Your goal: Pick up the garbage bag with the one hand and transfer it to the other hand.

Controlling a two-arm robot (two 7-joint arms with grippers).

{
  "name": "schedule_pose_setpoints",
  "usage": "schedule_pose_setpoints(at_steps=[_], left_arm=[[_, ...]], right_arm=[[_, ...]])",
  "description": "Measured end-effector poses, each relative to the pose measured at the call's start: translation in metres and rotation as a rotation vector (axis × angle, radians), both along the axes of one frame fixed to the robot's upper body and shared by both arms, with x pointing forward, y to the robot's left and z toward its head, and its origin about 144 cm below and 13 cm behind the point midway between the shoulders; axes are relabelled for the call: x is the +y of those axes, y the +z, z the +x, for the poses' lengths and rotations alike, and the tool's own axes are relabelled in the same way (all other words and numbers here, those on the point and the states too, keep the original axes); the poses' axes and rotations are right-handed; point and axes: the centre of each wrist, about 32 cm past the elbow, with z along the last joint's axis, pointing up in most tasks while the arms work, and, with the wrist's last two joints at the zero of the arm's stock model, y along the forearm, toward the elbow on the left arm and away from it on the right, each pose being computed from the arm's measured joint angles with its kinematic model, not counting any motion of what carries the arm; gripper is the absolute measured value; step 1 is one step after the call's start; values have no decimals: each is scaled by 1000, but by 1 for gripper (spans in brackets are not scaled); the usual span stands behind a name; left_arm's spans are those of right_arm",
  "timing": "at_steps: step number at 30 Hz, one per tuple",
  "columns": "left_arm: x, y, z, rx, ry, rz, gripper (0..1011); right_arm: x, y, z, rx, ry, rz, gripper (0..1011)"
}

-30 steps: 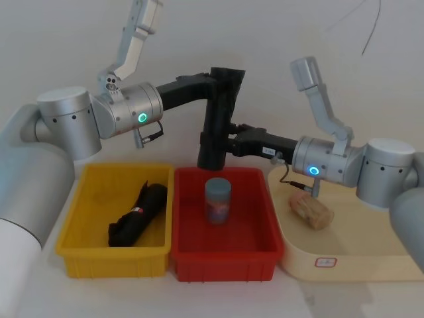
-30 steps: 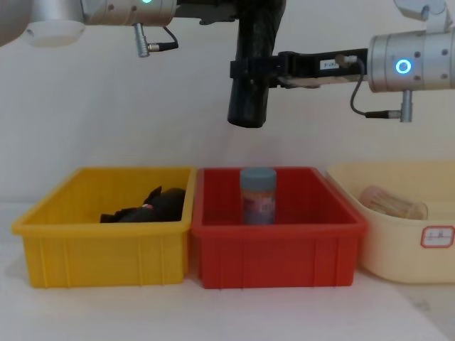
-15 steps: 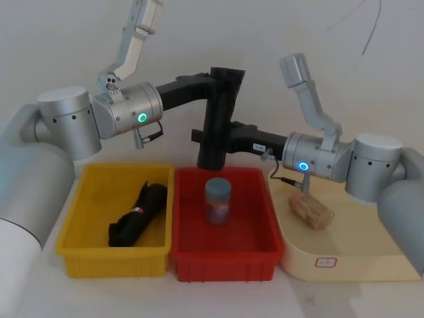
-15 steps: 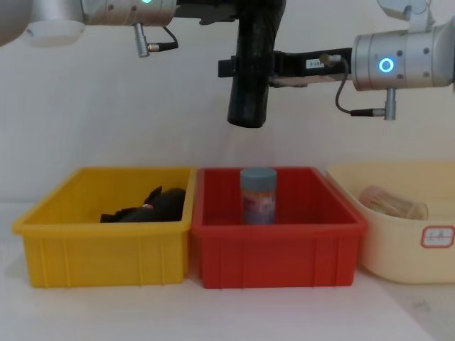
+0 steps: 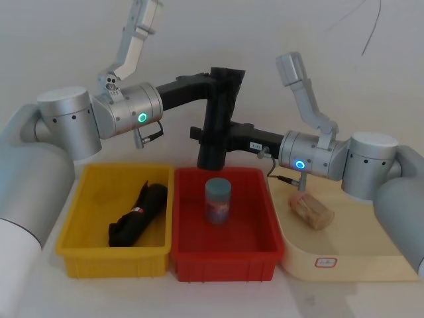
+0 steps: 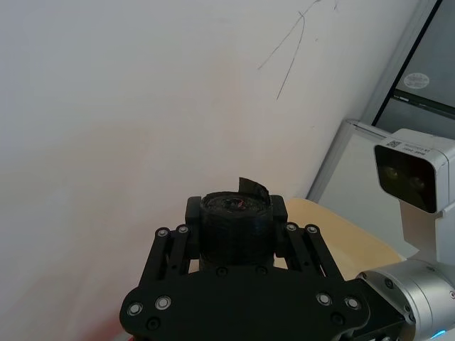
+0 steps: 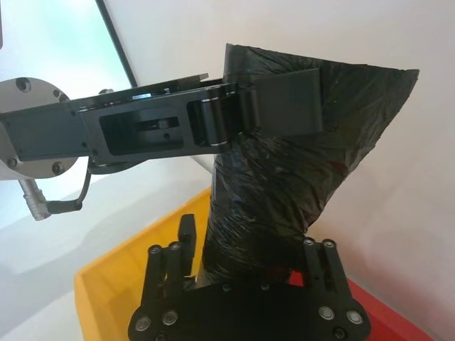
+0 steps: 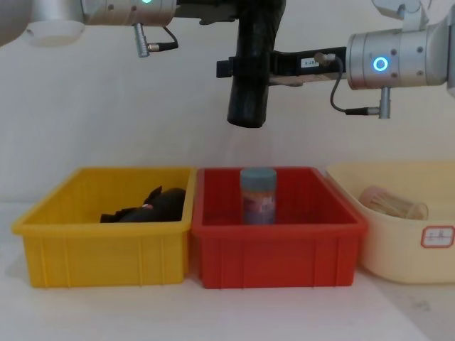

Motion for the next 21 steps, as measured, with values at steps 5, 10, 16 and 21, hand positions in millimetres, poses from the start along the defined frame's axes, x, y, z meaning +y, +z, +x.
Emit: schedule_pose_setpoints(at_steps=[5, 10, 16, 21], left_arm=[[0, 0, 0, 0, 0, 0, 539], [0, 0, 0, 0, 0, 0, 539], [0, 0, 0, 0, 0, 0, 540], [0, 0, 0, 0, 0, 0, 539]], right_arm=[[0, 0, 0, 0, 0, -1, 619], [1, 0, 1, 0, 0, -1, 594], [1, 0, 1, 0, 0, -2, 594], [1, 0, 1, 0, 0, -2, 594]])
